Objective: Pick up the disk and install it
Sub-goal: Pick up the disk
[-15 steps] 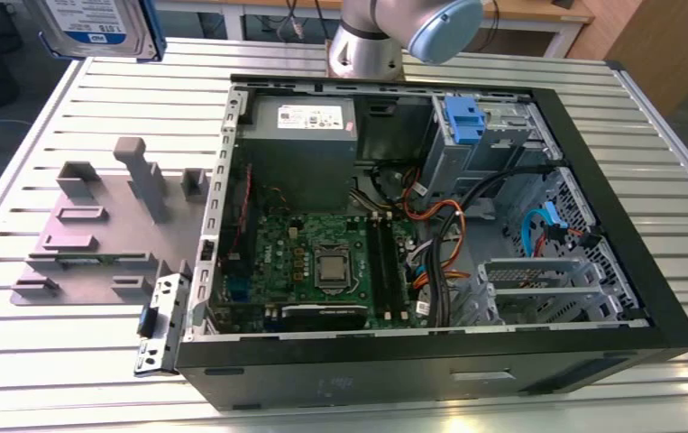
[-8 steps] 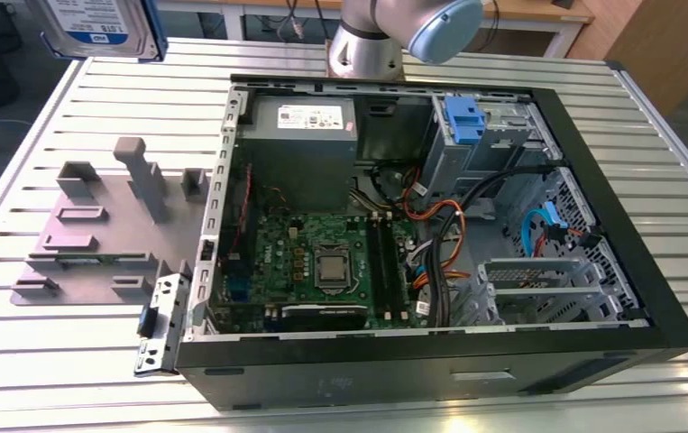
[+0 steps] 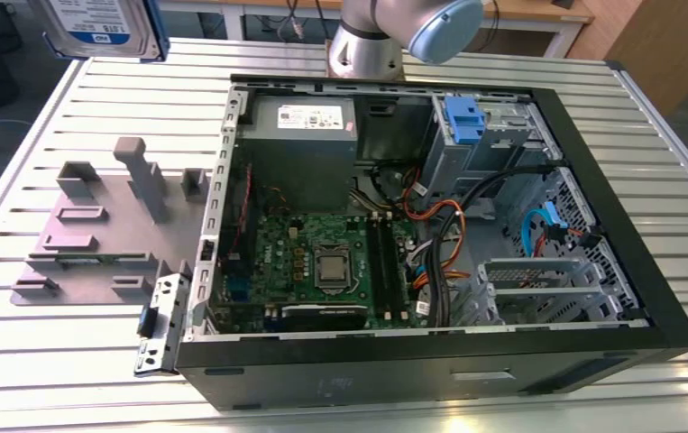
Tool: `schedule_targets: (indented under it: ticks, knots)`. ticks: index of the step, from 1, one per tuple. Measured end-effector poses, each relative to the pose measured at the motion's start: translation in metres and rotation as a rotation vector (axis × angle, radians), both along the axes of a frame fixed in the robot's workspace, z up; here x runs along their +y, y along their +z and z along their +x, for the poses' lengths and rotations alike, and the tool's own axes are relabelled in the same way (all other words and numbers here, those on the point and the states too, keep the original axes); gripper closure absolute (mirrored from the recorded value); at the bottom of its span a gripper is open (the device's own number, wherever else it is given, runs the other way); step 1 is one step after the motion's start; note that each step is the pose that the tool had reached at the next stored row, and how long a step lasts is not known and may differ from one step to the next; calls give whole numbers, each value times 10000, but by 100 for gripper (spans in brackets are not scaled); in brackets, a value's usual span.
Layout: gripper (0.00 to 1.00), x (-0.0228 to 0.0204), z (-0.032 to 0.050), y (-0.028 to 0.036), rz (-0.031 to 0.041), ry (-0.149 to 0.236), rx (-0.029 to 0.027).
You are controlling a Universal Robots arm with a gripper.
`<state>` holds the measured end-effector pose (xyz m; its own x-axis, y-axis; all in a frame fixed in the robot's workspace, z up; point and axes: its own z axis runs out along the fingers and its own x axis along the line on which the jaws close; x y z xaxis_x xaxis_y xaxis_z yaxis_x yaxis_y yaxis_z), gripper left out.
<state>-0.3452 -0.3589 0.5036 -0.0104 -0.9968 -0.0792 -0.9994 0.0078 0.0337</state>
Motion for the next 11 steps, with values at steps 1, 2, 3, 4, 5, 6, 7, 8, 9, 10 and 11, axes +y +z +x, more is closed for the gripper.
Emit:
schedule_targets:
  ticks: [1, 2, 3, 4, 5, 6, 7, 8, 9, 10, 11]
  knots:
    - [63, 0, 2, 0, 0, 0, 0]
    - [63, 0, 5, 0, 0, 0, 0]
    - [63, 0, 7, 0, 1, 0, -1]
    - [63, 0, 10, 0, 0, 0, 0]
    - [63, 0, 12, 0, 0, 0, 0]
    - [63, 0, 14, 0, 0, 0, 0]
    - [63, 0, 16, 0, 0, 0, 0]
    - [63, 0, 19, 0, 0, 0, 0]
    - [63, 0, 21, 0, 0, 0, 0]
    - [63, 0, 24, 0, 0, 0, 0]
    - [63, 0, 26, -1, 1, -1, -1]
